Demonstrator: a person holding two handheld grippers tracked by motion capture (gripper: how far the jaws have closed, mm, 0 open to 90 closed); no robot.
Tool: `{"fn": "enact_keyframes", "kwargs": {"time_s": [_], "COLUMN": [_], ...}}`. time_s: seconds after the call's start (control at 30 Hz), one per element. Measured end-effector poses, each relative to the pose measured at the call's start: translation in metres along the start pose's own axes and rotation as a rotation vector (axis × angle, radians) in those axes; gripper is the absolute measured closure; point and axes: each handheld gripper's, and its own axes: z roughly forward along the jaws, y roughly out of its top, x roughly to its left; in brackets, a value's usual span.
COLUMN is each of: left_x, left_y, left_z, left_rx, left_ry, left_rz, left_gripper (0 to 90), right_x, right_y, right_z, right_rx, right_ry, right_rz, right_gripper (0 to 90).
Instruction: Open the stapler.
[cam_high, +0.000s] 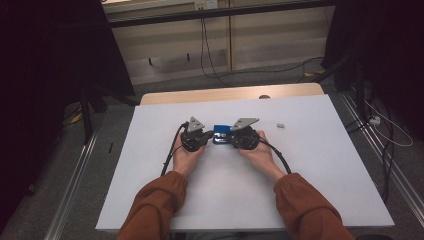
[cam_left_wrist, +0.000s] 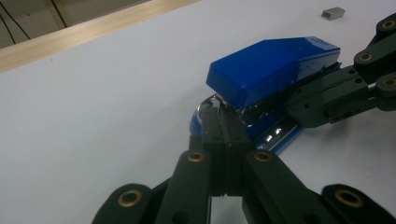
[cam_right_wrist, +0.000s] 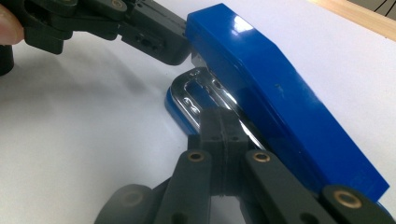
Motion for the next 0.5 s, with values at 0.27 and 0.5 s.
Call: {"fn": "enact_keyframes", "kwargs": {"time_s": [0.27,0.5], "left_x": [-0.0010,-0.0024], "left_y": [0.0035,0.0059], "left_z": [-0.0026,-0.0042], "left_rx": [-0.014,-0.031], "left_ry": [-0.006,-0.004], "left_rz": [-0.004,-0.001], "left_gripper": [90.0,90.0], "right_x": [0.0005,0.0008], "right_y": [0.0000,-0.0002], "right_z": [0.0001,0.0000], "right_rx": [-0.001,-0.001], "right_ry": [-0.003,-0.006], "right_rz": [-0.001,0.001], "right_gripper": [90.0,90.0]}}
